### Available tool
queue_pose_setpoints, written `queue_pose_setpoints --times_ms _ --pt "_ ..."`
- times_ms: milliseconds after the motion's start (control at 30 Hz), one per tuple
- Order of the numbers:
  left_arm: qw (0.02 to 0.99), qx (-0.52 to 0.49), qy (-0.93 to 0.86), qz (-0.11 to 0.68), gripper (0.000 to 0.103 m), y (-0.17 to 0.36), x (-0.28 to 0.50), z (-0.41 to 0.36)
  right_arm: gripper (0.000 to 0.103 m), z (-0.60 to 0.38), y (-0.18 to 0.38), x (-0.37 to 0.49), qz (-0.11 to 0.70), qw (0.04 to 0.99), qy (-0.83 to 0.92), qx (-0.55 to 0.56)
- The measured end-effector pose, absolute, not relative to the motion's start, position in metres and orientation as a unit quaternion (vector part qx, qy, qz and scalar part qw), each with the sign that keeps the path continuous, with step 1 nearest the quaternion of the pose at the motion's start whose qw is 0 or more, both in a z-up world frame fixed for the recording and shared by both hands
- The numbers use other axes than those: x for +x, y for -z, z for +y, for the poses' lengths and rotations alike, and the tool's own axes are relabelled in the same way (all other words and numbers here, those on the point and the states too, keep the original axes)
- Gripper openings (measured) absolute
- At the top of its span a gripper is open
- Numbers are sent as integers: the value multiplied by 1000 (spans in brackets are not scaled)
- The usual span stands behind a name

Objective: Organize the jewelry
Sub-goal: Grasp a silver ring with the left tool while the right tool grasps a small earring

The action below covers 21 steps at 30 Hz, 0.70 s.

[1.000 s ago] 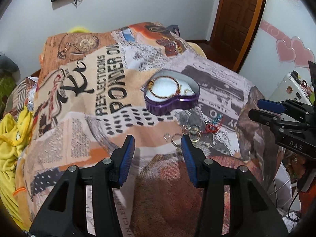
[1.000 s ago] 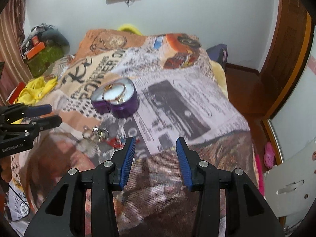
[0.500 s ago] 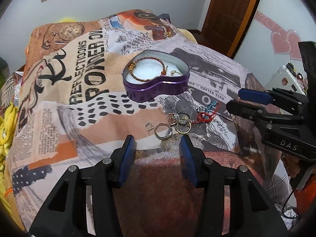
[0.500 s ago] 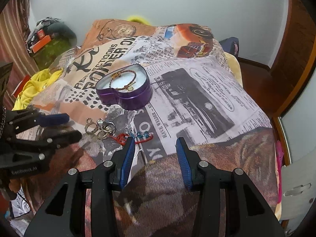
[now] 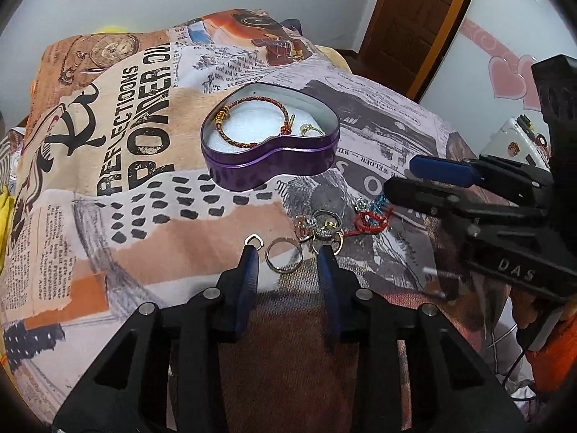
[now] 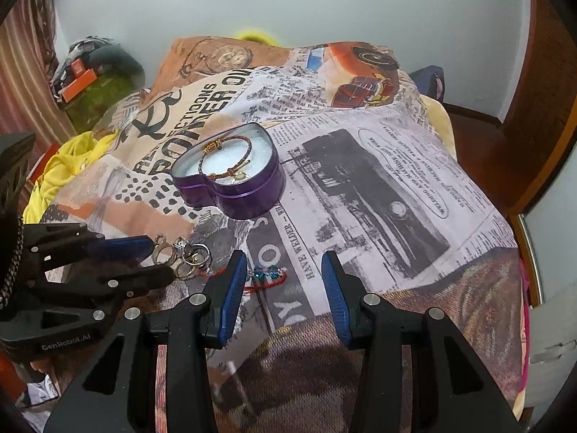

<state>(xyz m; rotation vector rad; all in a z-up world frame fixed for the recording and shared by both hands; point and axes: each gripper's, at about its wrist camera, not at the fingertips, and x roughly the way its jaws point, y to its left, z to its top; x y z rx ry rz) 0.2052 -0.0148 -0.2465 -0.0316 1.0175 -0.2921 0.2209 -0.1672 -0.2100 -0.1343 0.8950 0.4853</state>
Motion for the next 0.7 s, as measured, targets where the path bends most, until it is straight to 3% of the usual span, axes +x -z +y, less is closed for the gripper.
queue_pose_setpoints --times_ms 200,400,700 --pt "868 -19 125 481 21 249 211 -13 34 -156 212 221 428 865 -251 -73" --pt "871 -27 127 475 21 249 209 -10 21 -144 220 223 436 854 -269 -86" --pt "871 -33 128 473 21 248 208 -10 10 -137 224 221 432 851 -276 -110"
